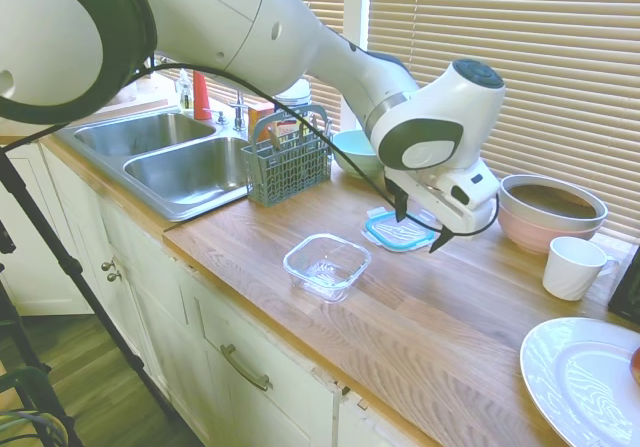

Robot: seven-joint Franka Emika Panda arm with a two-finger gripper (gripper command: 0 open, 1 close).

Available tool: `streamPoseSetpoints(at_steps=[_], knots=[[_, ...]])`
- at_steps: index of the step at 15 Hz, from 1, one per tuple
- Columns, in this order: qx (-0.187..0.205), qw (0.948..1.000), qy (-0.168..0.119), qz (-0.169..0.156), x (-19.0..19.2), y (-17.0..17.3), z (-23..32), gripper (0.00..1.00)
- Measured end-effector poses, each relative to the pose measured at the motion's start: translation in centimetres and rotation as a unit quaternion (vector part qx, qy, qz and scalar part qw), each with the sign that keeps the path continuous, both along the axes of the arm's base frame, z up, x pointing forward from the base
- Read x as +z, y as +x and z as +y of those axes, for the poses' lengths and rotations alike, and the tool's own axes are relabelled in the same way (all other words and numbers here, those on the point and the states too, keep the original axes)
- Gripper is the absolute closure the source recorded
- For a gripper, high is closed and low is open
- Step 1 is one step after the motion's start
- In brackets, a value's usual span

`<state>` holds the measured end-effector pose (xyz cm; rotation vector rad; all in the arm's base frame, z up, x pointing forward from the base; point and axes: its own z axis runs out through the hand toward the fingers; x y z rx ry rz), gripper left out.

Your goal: Cover the lid of the food container

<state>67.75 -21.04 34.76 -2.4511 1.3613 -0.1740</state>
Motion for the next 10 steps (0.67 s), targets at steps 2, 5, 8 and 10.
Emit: streamPoseSetpoints(at_steps=[2,5,8,10], knots=[[-0.001,1.0,0.007,-0.002,-0.1,0.3,0.5,0.0],[-0.004,0.9999,0.012,-0.001,-0.5,0.8,1.0,0.0],[-0.007,0.9999,0.015,0.005,-1.6,1.2,1.2,0.0],[-0.009,0.9998,0.019,0.006,-2.4,1.4,1.3,0.0]])
